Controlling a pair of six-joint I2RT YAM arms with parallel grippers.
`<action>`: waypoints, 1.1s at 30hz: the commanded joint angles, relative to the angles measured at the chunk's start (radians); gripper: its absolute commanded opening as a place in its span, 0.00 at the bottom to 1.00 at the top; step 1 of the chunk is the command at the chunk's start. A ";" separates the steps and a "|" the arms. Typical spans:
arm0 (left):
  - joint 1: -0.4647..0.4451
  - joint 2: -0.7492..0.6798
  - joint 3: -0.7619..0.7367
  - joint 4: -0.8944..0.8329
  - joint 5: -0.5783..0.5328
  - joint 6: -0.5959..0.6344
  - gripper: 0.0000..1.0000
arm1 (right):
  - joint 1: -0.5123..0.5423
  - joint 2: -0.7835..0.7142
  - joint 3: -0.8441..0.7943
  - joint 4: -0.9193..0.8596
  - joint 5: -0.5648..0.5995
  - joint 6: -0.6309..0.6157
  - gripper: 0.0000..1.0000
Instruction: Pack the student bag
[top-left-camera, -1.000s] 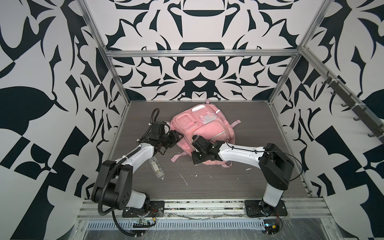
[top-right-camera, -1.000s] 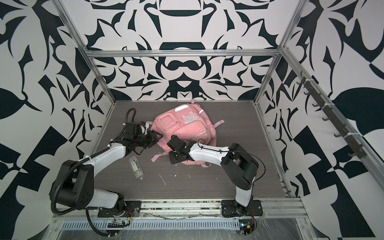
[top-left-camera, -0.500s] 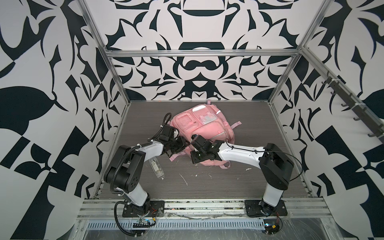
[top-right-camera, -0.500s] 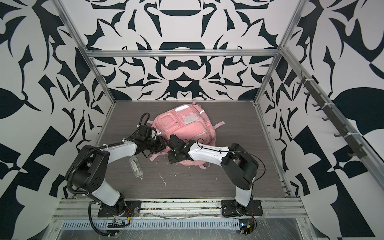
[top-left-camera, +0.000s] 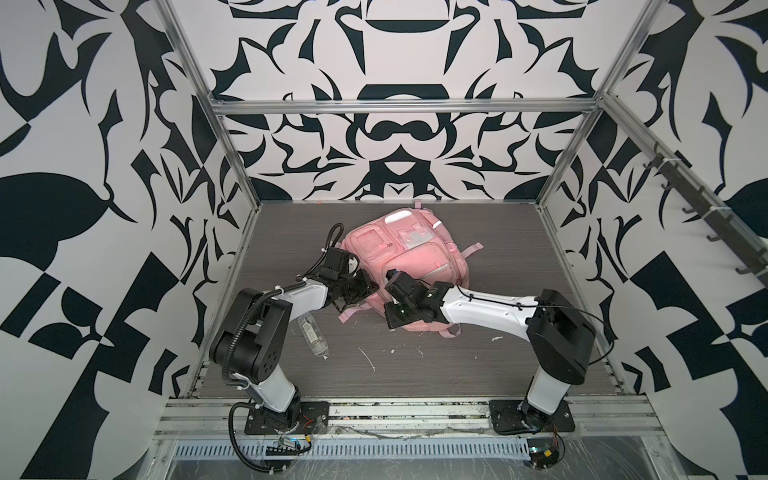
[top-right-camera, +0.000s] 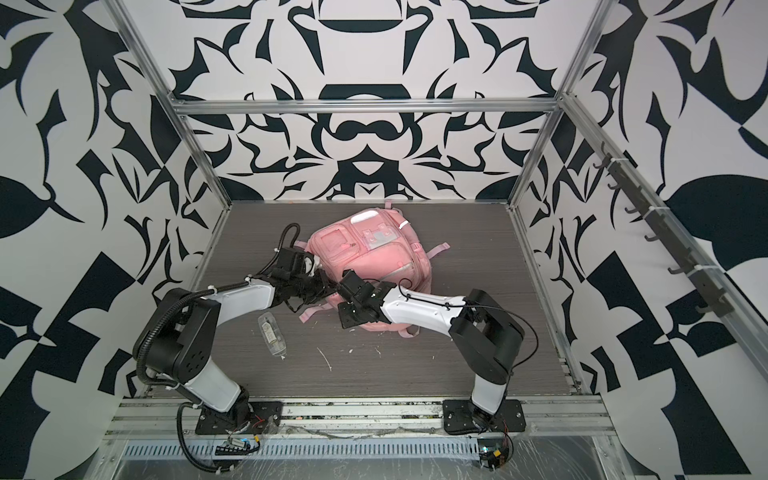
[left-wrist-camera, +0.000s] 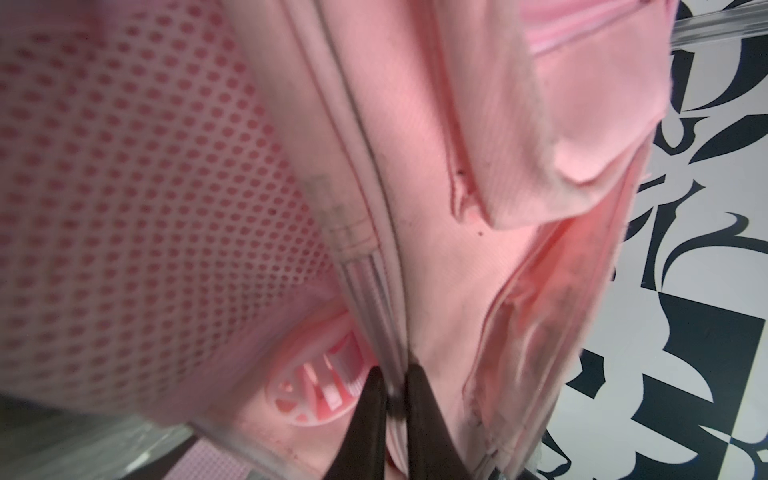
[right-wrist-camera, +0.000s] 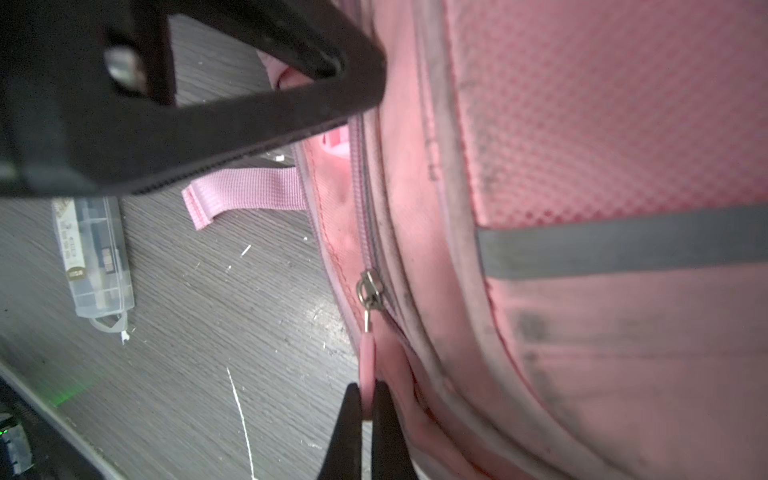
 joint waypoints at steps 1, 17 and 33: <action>0.053 0.018 0.023 -0.028 -0.045 0.023 0.10 | 0.012 -0.082 -0.027 -0.062 0.021 -0.022 0.00; 0.171 -0.001 0.023 -0.056 -0.019 0.066 0.11 | -0.152 -0.303 -0.224 -0.114 0.027 -0.043 0.00; 0.183 0.027 0.068 -0.047 -0.015 0.039 0.18 | -0.144 -0.276 -0.224 -0.048 -0.028 -0.006 0.00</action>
